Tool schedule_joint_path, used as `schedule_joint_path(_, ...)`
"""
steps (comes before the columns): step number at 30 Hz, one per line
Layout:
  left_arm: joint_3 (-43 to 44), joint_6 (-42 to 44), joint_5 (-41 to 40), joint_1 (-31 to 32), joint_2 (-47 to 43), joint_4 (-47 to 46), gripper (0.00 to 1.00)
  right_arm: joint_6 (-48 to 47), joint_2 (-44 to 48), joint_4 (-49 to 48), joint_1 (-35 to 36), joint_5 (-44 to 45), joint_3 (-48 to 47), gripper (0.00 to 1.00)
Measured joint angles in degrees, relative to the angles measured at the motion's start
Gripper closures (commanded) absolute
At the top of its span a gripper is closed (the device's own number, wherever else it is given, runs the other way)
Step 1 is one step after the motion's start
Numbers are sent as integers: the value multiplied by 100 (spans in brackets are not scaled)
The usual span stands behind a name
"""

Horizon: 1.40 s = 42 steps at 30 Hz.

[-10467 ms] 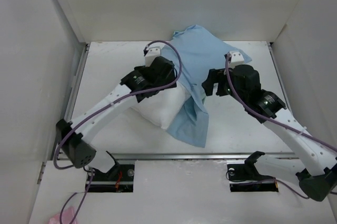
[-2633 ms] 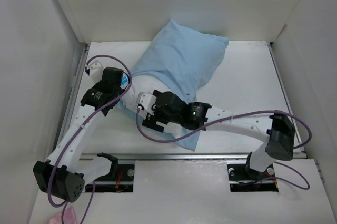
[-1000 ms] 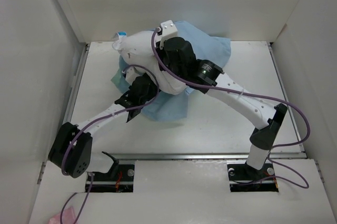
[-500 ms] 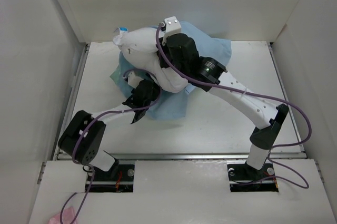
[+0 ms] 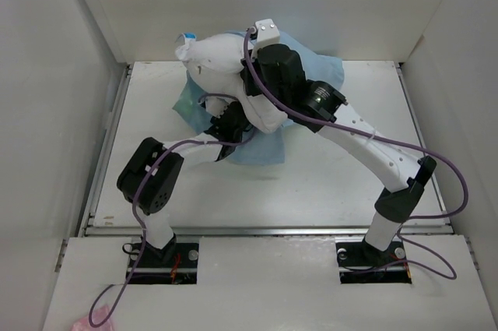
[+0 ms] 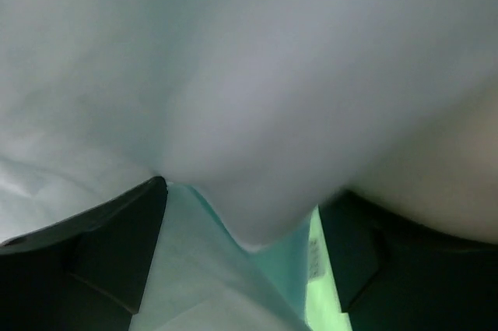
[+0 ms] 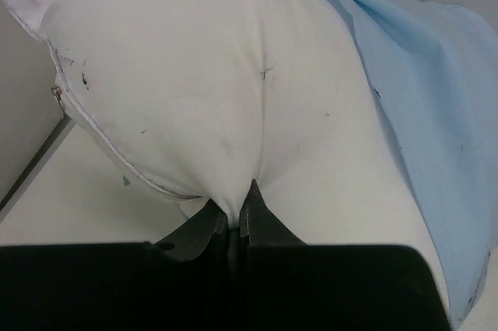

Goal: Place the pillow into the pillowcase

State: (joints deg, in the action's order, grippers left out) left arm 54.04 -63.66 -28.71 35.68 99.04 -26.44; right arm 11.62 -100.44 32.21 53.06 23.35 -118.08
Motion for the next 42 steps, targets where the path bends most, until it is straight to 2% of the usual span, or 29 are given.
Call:
schedule_joint_path(2,446,-129,-96,11,269,299,66,24,109,-9,-44,4,98,100)
schedule_joint_path(3,708,-173,-144,20,424,448,91,33,186,-13,-63,15,177,100)
schedule_joint_path(4,890,-264,-164,24,538,538,100,42,258,-11,-92,24,251,100)
schedule_joint_path(7,1246,-313,-181,24,706,863,100,63,426,-15,-136,138,385,100)
schedule_joint_path(11,1097,-251,-160,22,487,1128,100,120,474,-39,-122,393,444,100)
schedule_joint_path(14,503,-120,-122,-7,-188,1547,100,216,472,-33,-114,498,474,100)
schedule_joint_path(18,-284,68,-17,-120,-1526,2277,100,332,448,-90,-120,461,608,100)
schedule_joint_path(22,-439,247,0,-179,-2677,2988,100,262,251,-457,-85,240,905,100)
schedule_joint_path(28,-428,673,31,-203,-3899,4148,100,188,-688,-898,11,-221,1036,100)
schedule_joint_path(33,-131,787,-22,-240,-4577,5469,100,393,-1679,-992,83,37,892,100)
schedule_joint_path(35,-11,791,-63,-240,-4760,5880,100,584,-2159,-787,129,280,387,100)
schedule_joint_path(38,186,708,-326,-240,-5095,6387,100,811,-2715,-662,199,481,-221,100)
schedule_joint_path(42,796,444,-905,-236,-5534,6867,100,962,-2852,-614,251,319,87,100)
